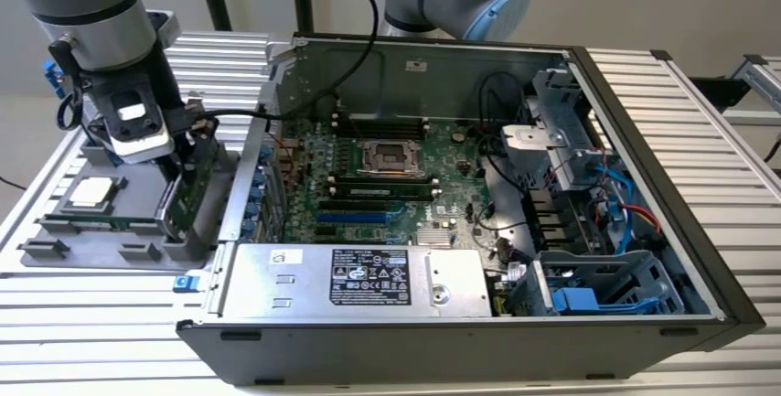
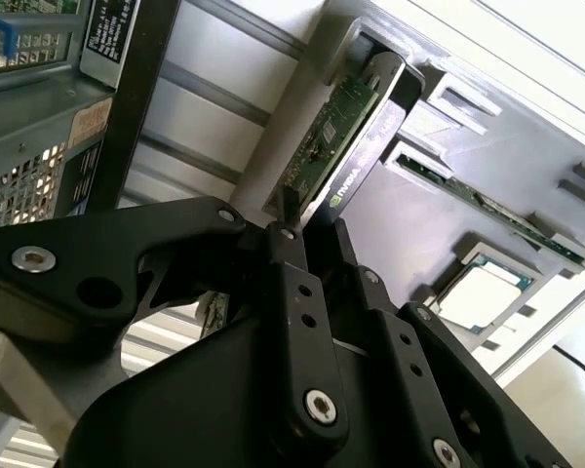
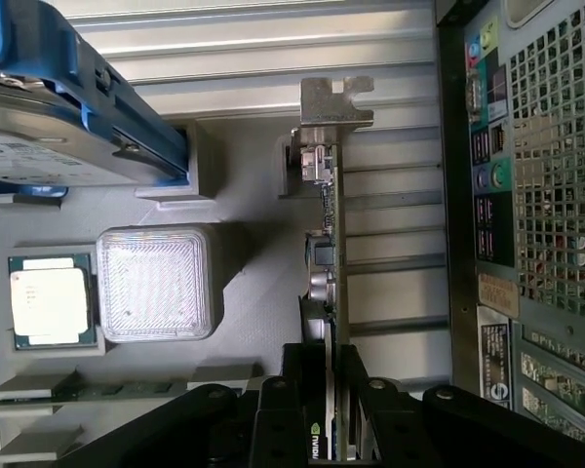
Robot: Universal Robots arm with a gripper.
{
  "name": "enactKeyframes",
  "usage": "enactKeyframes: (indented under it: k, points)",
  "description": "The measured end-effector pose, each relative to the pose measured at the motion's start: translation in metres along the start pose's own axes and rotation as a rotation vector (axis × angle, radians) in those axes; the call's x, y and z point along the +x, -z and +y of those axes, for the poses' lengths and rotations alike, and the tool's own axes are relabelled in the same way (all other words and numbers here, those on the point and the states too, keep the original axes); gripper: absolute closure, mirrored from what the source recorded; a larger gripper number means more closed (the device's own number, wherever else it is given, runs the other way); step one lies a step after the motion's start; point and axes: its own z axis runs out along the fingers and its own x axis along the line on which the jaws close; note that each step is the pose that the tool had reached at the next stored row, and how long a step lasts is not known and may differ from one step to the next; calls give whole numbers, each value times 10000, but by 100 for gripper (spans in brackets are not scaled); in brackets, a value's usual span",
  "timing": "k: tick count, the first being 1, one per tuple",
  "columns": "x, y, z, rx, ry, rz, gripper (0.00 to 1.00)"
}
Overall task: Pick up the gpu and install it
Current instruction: 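Pick up the gpu and move the gpu toward the slot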
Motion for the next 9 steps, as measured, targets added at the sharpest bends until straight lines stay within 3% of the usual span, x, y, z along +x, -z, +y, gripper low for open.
enactKeyframes:
  k: [9]
  points:
    - [-1, 41, 1, 1, 1, 1, 100]
